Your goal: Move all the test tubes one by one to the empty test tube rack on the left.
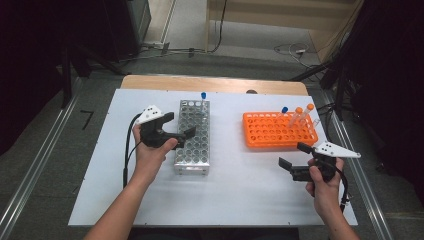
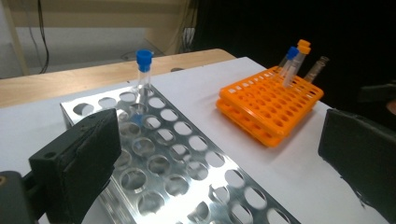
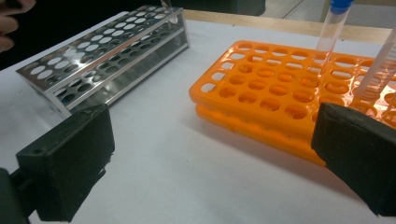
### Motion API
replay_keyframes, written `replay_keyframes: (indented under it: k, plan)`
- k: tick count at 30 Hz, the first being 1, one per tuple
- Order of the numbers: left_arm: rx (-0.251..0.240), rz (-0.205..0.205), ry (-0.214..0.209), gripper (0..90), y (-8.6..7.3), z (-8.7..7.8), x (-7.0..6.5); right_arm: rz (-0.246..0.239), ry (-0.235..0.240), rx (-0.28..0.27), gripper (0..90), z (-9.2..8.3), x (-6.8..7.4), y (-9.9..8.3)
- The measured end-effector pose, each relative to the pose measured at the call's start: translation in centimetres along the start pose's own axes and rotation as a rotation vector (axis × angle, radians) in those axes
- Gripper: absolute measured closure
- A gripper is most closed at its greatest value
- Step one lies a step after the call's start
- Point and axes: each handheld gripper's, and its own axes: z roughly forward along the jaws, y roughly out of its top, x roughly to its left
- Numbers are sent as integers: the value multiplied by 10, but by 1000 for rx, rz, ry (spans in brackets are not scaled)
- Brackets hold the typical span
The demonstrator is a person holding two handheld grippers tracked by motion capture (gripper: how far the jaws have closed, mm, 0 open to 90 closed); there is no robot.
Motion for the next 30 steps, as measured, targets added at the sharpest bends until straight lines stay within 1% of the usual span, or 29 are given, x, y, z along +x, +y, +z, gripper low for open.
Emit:
replay_keyframes:
  k: [2,4,6,8,9,10,11,12,14,16,17,18,19,20,21,24,25,26,29,30]
  plan:
    - [-2,7,-5,0,-6,-7,-4,2,3,0,0,4,-2,3]
    - [2,11,1,0,-11,-14,-7,2,3,3,0,9,-4,7]
    - [-3,10,2,0,-16,-20,-9,2,1,8,0,14,-5,10]
    - [-11,7,3,0,-21,-27,-12,1,-4,11,0,20,-7,13]
    - [-10,13,7,0,-23,-30,-12,-1,-12,11,0,25,-9,16]
    - [-11,19,12,0,-25,-32,-13,8,-17,11,10,28,-10,17]
    - [-12,17,9,0,-28,-35,-14,8,-17,11,10,28,-10,17]
    - [-14,12,7,0,-31,-37,-14,13,-27,7,22,33,-13,20]
    - [-14,7,6,0,-37,-41,-15,16,-30,9,22,35,-14,21]
    - [-3,8,4,0,-42,-43,-16,32,-46,14,29,44,-19,25]
    - [-5,2,1,0,-44,-45,-16,32,-46,14,29,44,-19,25]
    - [-7,-5,-2,0,-46,-46,-17,42,-63,18,36,50,-22,28]
    - [-6,-3,0,0,-46,-48,-18,42,-63,18,36,50,-22,28]
    - [-10,-5,-4,0,-47,-49,-18,60,-85,16,65,55,-25,30]
    - [-13,-2,-10,0,-48,-51,-19,60,-85,16,65,55,-25,30]
    - [-14,-1,-7,0,-50,-54,-19,86,-126,8,168,64,-29,33]
    - [-10,-4,-2,0,-52,-55,-18,96,-160,11,225,70,-31,35]
    - [-10,-4,-2,0,-52,-55,-18,99,-182,10,257,72,-31,35]
    - [-5,-12,-1,0,-55,-55,-16,104,-249,17,338,81,-34,36]
    - [-5,-12,-1,0,-55,-55,-16,104,-249,17,338,81,-34,36]
